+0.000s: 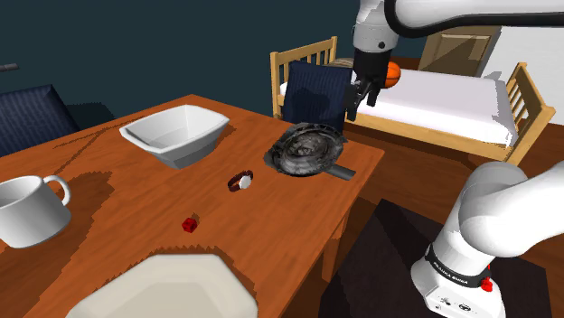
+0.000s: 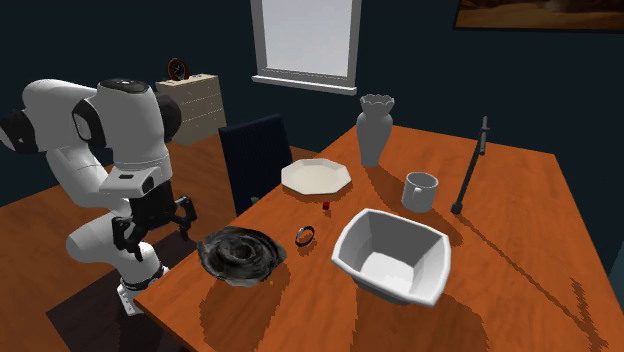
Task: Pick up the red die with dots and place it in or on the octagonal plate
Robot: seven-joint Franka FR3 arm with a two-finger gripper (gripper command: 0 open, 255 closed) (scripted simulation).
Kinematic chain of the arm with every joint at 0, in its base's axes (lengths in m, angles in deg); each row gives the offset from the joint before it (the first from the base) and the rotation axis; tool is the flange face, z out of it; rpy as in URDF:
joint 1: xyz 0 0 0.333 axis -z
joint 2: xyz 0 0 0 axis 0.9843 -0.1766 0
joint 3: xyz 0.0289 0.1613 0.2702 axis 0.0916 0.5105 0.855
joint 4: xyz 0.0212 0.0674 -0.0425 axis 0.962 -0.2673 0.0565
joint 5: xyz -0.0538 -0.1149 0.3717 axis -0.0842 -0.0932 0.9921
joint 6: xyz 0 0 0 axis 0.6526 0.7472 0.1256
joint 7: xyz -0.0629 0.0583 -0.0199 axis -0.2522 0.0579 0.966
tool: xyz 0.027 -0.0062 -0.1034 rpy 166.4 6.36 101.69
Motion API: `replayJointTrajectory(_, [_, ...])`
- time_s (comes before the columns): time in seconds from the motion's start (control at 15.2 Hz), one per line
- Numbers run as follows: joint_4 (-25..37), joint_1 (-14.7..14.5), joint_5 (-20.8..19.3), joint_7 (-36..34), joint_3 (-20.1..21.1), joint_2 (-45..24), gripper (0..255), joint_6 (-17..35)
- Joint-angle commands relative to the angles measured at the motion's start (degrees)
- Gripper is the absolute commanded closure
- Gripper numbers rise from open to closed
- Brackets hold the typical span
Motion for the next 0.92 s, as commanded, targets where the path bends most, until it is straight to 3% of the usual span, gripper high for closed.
replayJointTrajectory(0.0, [0.0,0.0,0.0,0.0,0.0,0.0,0,0.0])
replayJointTrajectory(0.86, [5.1,-2.2,9.1,-24.0,17.2,-10.3,0,3.7])
